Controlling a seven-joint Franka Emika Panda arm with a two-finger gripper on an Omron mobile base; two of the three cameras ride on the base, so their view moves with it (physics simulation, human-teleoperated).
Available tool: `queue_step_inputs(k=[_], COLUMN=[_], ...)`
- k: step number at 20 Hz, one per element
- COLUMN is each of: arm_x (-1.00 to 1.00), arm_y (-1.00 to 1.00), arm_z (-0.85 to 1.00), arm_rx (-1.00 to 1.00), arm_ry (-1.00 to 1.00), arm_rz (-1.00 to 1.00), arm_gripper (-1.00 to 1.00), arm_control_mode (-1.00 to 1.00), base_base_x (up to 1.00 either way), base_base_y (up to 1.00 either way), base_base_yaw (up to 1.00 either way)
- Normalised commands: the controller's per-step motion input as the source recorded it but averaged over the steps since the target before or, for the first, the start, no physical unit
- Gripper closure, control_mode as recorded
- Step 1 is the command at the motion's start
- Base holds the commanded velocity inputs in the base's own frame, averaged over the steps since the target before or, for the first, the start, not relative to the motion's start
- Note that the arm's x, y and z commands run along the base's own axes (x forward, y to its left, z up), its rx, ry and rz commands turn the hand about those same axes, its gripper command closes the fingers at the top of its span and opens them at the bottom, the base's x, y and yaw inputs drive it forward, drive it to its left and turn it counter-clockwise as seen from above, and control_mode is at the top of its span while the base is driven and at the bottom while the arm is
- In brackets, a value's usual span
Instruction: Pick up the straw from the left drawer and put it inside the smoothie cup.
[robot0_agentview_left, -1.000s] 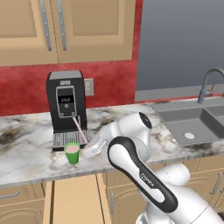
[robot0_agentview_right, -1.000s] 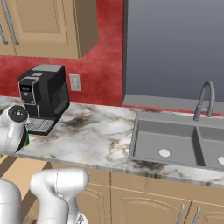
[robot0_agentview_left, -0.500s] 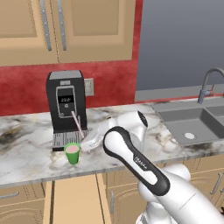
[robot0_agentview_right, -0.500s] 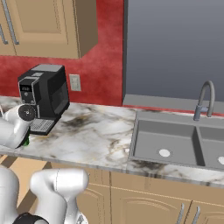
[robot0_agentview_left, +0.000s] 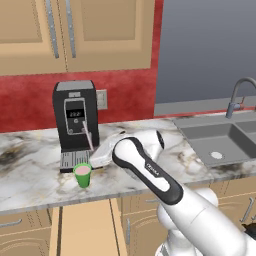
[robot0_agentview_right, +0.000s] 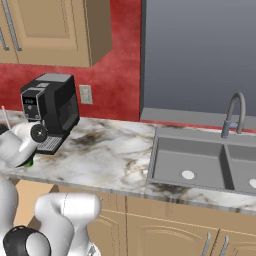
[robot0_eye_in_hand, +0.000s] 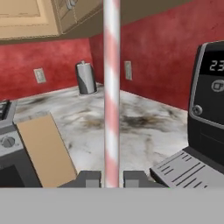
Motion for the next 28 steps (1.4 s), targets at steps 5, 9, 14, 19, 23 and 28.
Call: queue_step_inputs(k=[5,9,14,19,23,28], arm_x=[0.13,0.0,0.06,0.13,0.15,0.03], arm_y=[0.16,0.12,0.06,0.04,0.04,0.03], arm_z=[-0.08,-0.25,-0.09,0.0,-0.06,-0.25], arm_rx=[0.0,0.0,0.0,0.0,0.0,0.0], arm_ry=[0.0,0.02,0.03,0.0,0.0,0.0], arm_rz=[0.0,0.0,0.0,0.0,0.0,0.0], arm_gripper=[1.0,1.0,1.0,1.0,1.0,1.0], arm_control_mode=[-1.0,-1.0,-1.0,-1.0,-1.0,-1.0], base_base_x=[0.0,0.0,0.0,0.0,0.0,0.0], base_base_y=[0.0,0.0,0.0,0.0,0.0,0.0], base_base_yaw=[0.0,0.0,0.0,0.0,0.0,0.0])
